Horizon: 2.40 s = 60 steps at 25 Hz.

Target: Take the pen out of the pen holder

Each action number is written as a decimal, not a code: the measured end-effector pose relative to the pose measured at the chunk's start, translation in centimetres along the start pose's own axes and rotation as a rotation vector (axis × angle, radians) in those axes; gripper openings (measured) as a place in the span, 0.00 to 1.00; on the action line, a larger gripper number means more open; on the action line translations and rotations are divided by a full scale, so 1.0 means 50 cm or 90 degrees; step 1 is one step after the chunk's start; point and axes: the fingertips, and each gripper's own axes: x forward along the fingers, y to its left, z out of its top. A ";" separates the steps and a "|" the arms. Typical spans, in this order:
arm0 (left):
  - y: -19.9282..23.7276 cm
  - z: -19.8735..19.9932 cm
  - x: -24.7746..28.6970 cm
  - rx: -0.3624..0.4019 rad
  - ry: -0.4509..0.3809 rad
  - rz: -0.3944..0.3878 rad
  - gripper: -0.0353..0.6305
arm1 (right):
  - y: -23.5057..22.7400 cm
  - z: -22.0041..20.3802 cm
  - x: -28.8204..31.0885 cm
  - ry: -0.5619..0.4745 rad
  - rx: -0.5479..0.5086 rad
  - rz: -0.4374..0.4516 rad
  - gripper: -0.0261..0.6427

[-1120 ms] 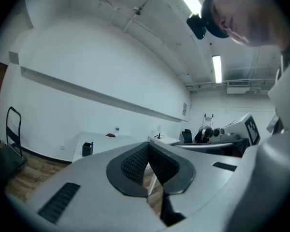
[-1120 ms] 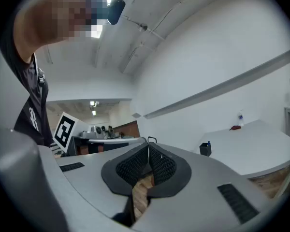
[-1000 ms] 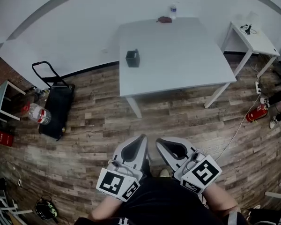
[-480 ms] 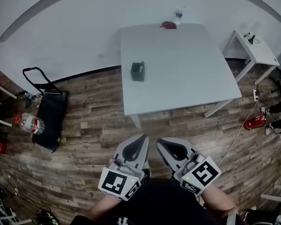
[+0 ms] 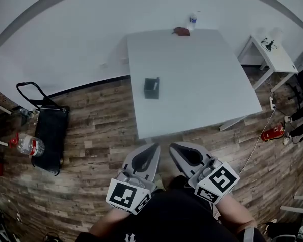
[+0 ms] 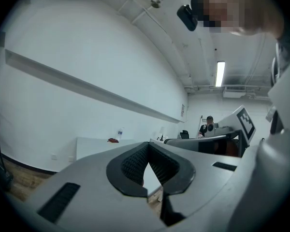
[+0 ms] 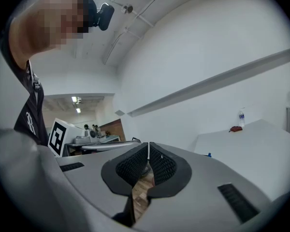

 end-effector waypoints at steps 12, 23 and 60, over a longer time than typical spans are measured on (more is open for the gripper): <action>0.104 -0.005 0.108 0.003 0.006 0.016 0.06 | -0.158 -0.005 0.131 0.037 -0.002 0.001 0.06; 0.245 0.009 0.297 -0.003 0.018 0.064 0.06 | -0.408 -0.037 0.319 0.131 -0.007 0.013 0.06; 0.430 -0.099 0.423 -0.084 0.144 0.194 0.06 | -0.675 -0.369 0.584 0.359 -0.073 0.010 0.15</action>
